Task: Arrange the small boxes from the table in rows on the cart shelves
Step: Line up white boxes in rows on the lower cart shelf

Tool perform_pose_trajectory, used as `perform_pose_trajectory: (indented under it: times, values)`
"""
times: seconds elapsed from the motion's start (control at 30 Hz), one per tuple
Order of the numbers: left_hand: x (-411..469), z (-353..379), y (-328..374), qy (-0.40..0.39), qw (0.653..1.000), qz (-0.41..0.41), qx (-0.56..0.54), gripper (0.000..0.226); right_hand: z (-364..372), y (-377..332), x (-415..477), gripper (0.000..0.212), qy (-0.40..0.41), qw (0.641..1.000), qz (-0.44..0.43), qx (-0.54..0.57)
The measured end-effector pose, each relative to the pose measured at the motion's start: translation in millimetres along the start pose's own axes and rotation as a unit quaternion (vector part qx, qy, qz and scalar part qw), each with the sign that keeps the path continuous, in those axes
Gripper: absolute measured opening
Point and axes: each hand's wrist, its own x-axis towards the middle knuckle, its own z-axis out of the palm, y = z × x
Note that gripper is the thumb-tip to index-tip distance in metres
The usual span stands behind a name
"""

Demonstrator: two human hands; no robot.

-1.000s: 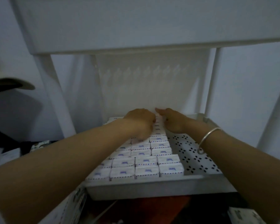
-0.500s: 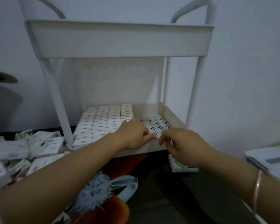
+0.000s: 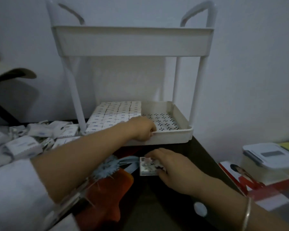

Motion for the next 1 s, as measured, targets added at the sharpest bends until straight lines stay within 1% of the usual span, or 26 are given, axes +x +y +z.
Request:
perform_pose_trajectory:
  times: [0.07, 0.13, 0.23, 0.3, 0.37, 0.47, 0.53, 0.63, 0.67, 0.77, 0.8, 0.9, 1.0]
  values:
    - [-7, -11, 6, -0.037, 0.999, 0.018, 0.017, 0.018, 14, -18, 5, 0.043, 0.023, 0.999, -0.018, 0.019]
    - [-13, -16, 12, -0.046, 0.998, 0.034, 0.036, 0.022, 29, -38, 13, 0.043, 0.028, 0.997, -0.037, 0.065]
    - [-21, -14, 19, -0.03, 0.997, 0.049, 0.044, 0.024, 44, -66, 20, 0.043, 0.013, 0.985, -0.075, 0.158]
    - [-27, -13, 24, -0.017, 0.998, 0.051, 0.034, 0.022, 45, -71, 17, 0.044, 0.045, 0.981, -0.083, 0.167]
    - [-33, -13, 31, -0.002, 0.998, 0.05, 0.028, 0.018, 37, -64, 9, 0.039, 0.116, 0.983, -0.036, 0.137]
    - [-43, -16, 48, 0.009, 0.998, 0.042, 0.05, 0.024, 22, -45, -14, 0.021, 0.205, 0.975, 0.059, 0.057]
    - [-48, -18, 60, 0.022, 0.996, 0.042, 0.075, 0.026, 18, -31, -28, 0.026, 0.255, 0.961, 0.102, 0.031]
    - [-55, -19, 78, 0.038, 0.993, 0.04, 0.101, 0.026, 16, -7, -36, 0.03, 0.347, 0.917, 0.169, 0.095]
    - [-58, -19, 84, 0.043, 0.993, 0.039, 0.104, 0.027, 15, -1, -34, 0.033, 0.36, 0.906, 0.184, 0.125]
    - [-67, -17, 100, 0.079, 0.99, 0.033, 0.116, 0.029, 7, 4, -29, 0.042, 0.344, 0.892, 0.197, 0.217]
    - [-70, -15, 104, 0.092, 0.988, 0.029, 0.119, 0.028, 6, 4, -28, 0.044, 0.335, 0.894, 0.202, 0.218]
    - [-78, -12, 112, 0.112, 0.987, 0.019, 0.112, 0.025, 7, 6, -32, 0.047, 0.312, 0.91, 0.214, 0.17]
    - [-86, -9, 117, 0.128, 0.987, 0.014, 0.098, 0.024, 10, 4, -39, 0.052, 0.315, 0.913, 0.205, 0.158]
